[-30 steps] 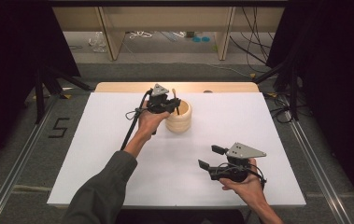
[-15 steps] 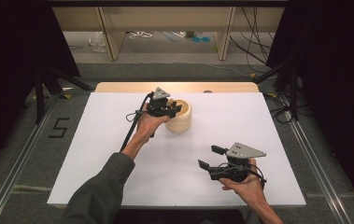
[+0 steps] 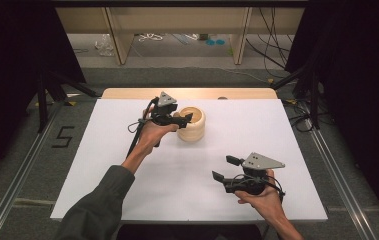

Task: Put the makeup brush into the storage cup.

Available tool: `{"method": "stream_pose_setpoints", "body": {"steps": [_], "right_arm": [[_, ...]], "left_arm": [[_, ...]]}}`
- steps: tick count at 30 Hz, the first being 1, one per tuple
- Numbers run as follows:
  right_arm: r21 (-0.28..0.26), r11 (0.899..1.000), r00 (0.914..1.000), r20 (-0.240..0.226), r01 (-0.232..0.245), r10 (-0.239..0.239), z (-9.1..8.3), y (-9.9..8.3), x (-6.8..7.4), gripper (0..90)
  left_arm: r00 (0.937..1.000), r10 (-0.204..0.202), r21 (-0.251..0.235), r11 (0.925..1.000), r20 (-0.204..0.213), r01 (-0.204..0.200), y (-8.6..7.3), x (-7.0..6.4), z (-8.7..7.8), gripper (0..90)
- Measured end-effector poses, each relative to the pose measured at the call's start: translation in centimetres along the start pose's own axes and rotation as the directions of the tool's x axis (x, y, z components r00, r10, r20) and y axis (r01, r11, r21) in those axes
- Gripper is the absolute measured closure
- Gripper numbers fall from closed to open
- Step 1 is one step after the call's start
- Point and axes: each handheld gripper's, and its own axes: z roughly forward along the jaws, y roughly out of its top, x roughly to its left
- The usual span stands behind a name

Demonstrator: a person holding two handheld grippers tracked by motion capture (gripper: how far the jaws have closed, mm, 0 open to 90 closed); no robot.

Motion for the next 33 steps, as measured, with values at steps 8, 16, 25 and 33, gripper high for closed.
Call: {"method": "stream_pose_setpoints", "body": {"steps": [8,16,25,33], "right_arm": [[-0.030,0.999,0.9994,-0.021,-0.027,0.026,0.2,-0.1,0.1,24.3],[-0.048,0.999,1.0000,0.002,-0.009,0.009,0.3,0.0,-0.1,23.3],[-0.044,0.998,0.9993,-0.009,-0.036,0.035,0.1,0.0,0.0,22.9],[-0.050,0.998,0.9992,-0.004,-0.040,0.040,0.0,0.1,0.0,22.7]], "left_arm": [[0.9990,-0.042,-0.020,0.9989,0.015,0.042,-0.5,0.5,-1.7,22.9],[0.9975,-0.064,-0.065,0.9958,0.029,0.066,-0.6,0.7,-4.0,19.8],[0.9964,-0.069,-0.108,0.9914,0.050,0.074,-1.3,0.1,-6.2,19.4],[0.9945,-0.075,-0.142,0.9863,0.073,0.085,-2.6,-0.5,-8.0,19.5]]}}
